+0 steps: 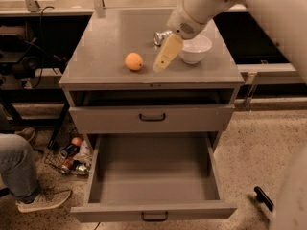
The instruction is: Place orange into middle drawer
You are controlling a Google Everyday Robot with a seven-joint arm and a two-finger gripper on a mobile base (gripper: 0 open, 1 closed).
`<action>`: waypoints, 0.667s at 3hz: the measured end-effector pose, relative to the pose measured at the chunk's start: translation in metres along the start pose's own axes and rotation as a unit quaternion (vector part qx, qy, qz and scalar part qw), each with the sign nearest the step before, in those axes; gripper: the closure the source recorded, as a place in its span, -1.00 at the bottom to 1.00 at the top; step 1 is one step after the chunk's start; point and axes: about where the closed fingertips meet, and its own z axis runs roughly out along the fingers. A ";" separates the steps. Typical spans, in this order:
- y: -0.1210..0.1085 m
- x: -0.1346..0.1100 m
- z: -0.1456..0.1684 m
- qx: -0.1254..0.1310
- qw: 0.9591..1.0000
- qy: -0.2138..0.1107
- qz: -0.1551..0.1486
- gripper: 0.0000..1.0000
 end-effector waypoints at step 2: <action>-0.001 -0.039 0.054 -0.026 1.000 -0.004 -0.010 -1.00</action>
Offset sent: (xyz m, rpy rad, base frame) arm 0.0339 0.0894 -0.0273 0.0161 0.0480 0.0841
